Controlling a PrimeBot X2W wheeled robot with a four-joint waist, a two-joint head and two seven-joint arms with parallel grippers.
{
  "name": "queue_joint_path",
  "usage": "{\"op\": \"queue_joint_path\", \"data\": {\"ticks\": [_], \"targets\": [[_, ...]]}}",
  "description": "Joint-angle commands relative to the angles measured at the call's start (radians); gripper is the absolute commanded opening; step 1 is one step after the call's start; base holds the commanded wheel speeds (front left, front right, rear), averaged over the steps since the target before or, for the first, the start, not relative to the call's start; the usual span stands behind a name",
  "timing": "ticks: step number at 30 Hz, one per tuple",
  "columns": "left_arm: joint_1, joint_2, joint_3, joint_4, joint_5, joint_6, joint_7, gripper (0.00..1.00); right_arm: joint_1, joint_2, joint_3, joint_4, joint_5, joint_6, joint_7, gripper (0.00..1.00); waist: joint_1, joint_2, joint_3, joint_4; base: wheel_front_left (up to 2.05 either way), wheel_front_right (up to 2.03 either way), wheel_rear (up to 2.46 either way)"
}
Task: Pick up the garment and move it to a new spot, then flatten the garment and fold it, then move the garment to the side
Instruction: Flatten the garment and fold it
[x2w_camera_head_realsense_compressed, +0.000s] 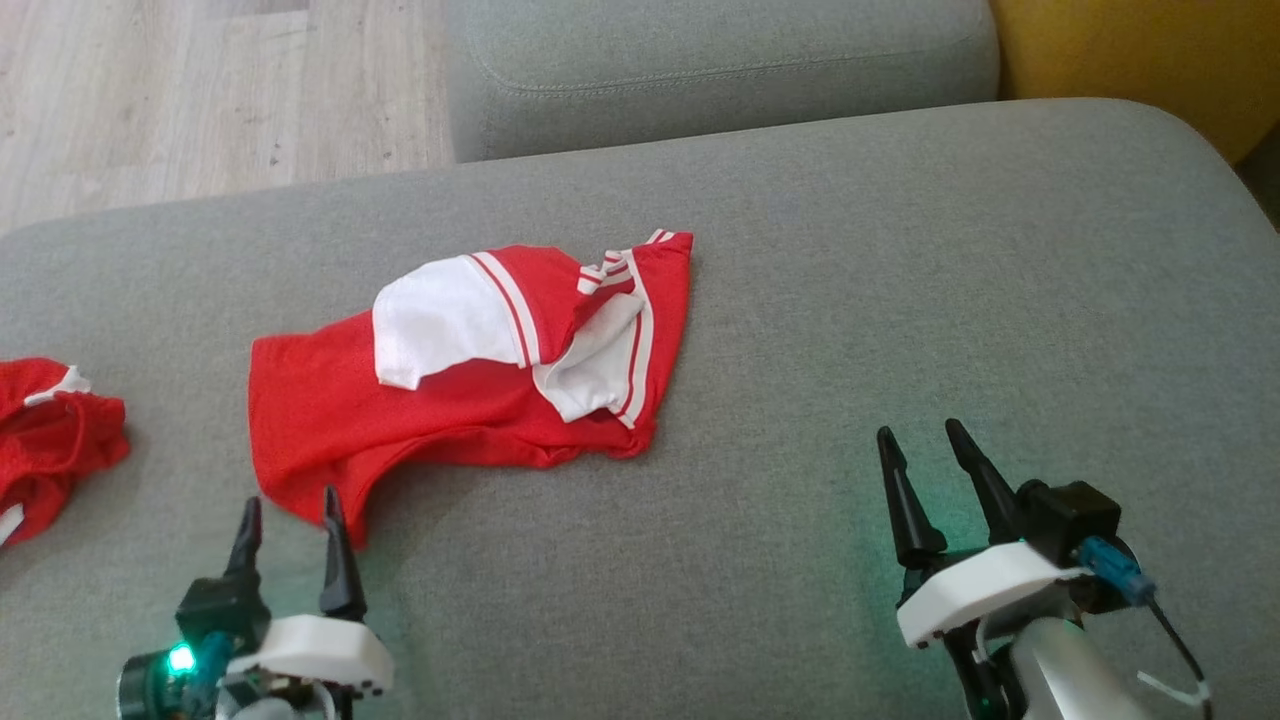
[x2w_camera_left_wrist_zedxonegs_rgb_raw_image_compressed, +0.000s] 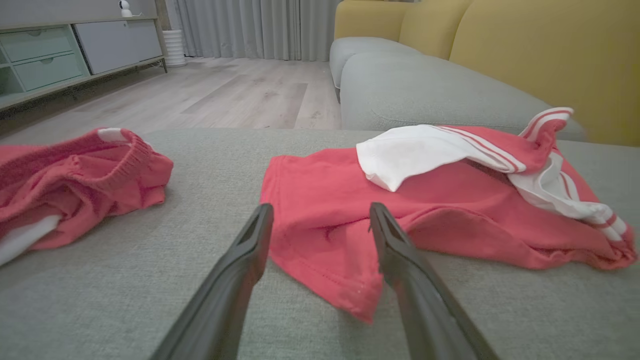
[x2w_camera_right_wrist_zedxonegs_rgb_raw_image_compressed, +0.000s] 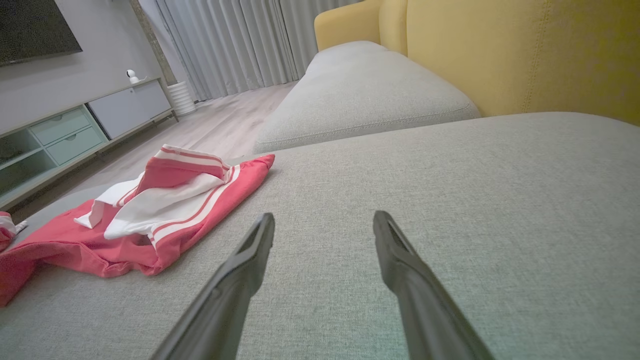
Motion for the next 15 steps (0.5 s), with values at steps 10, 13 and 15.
{"op": "queue_joint_path", "data": {"ticks": [10, 13, 15], "targets": [[-0.031, -0.017, 0.030, 0.004, 0.061, -0.047, -0.009, 1.00, -0.022, 0.004, 0.033, -0.030, 0.003, -0.001, -0.004, 1.00, 0.0001, -0.0001, 0.020, 0.003, 0.00, 0.00, 0.00], [-0.044, -0.019, 0.025, 0.030, 0.078, -0.051, -0.009, 1.00, -0.032, 0.004, 0.037, -0.025, 0.000, -0.001, -0.004, 1.00, 0.0001, -0.0001, 0.039, 0.004, 0.00, 0.00, 0.00], [-0.055, -0.021, 0.024, 0.045, 0.085, -0.050, -0.009, 1.00, -0.038, 0.004, 0.038, -0.024, -0.005, -0.001, -0.004, 1.00, 0.0001, -0.0001, 0.053, 0.004, 0.00, 0.00, 0.00]]}}
